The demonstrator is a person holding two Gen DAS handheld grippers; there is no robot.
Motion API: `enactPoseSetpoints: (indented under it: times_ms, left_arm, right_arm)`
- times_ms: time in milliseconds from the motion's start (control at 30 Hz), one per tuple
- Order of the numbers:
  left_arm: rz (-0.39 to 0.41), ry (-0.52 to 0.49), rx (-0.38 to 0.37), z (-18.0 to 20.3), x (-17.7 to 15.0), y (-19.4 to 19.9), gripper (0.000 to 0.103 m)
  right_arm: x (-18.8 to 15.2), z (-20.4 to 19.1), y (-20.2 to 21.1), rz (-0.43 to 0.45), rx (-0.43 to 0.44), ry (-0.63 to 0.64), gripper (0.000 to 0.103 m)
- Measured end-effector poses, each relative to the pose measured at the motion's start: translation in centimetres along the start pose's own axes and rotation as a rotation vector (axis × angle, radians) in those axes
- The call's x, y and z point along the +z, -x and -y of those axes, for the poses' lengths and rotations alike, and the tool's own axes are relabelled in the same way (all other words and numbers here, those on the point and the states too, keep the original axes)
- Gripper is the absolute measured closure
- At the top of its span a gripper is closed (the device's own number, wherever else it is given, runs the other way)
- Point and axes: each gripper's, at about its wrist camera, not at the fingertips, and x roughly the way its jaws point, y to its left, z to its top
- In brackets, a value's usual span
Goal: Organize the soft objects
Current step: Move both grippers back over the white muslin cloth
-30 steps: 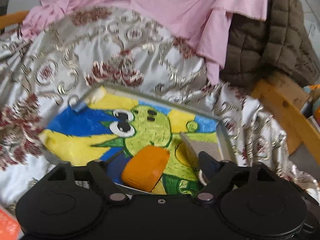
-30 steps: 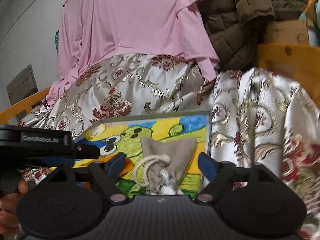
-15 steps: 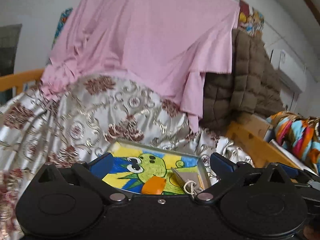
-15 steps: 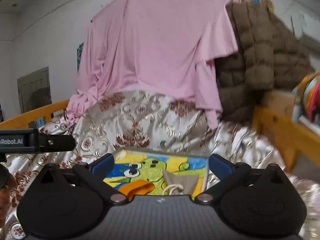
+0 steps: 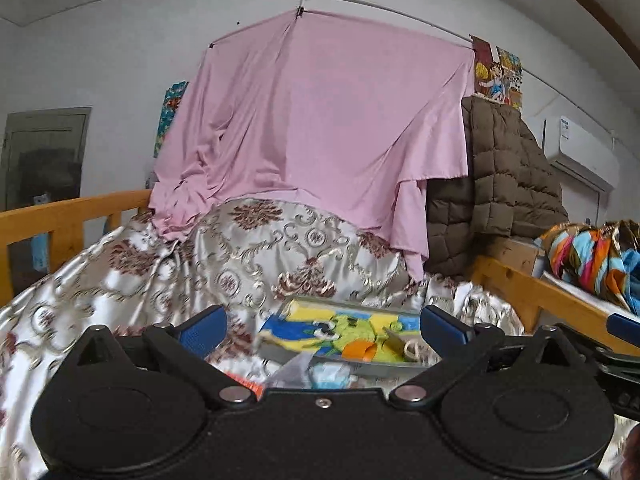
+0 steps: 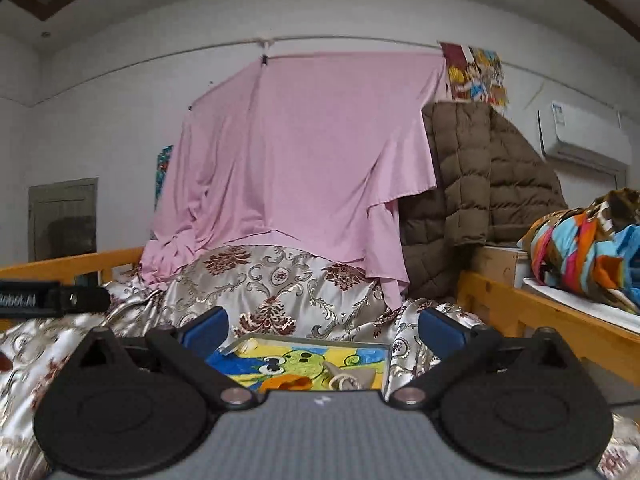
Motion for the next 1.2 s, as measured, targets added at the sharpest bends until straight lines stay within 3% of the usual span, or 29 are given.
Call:
enactPoseSetpoints:
  times_ms: [333, 600, 733, 1200]
  left_arm:
    - [-0.144, -0.048, -0.013, -2.2, -4.7, 4.0, 0.001]
    - [-0.288, -0.122, -0.004, -2.0, -6.7, 2.8, 0.001]
    - [-0.318, -0.149, -0.004, -1.6, -7.3, 2.5, 0.001]
    - [-0.404, -0.208, -0.005, -0.5, -8.6, -0.4, 0.001]
  right_arm:
    - [-3.3, -0.1, 5.3, -0.105, 0.051, -0.110, 0.000]
    - [-5.4, -1.0, 4.7, -0.283, 0.102, -0.092, 0.000]
    - [-6.8, -1.2, 3.7, -0.367, 0.107, -0.099, 0.000]
    - [-8.7, -1.7, 1.3, -0.504, 0.094, -0.063, 0.000]
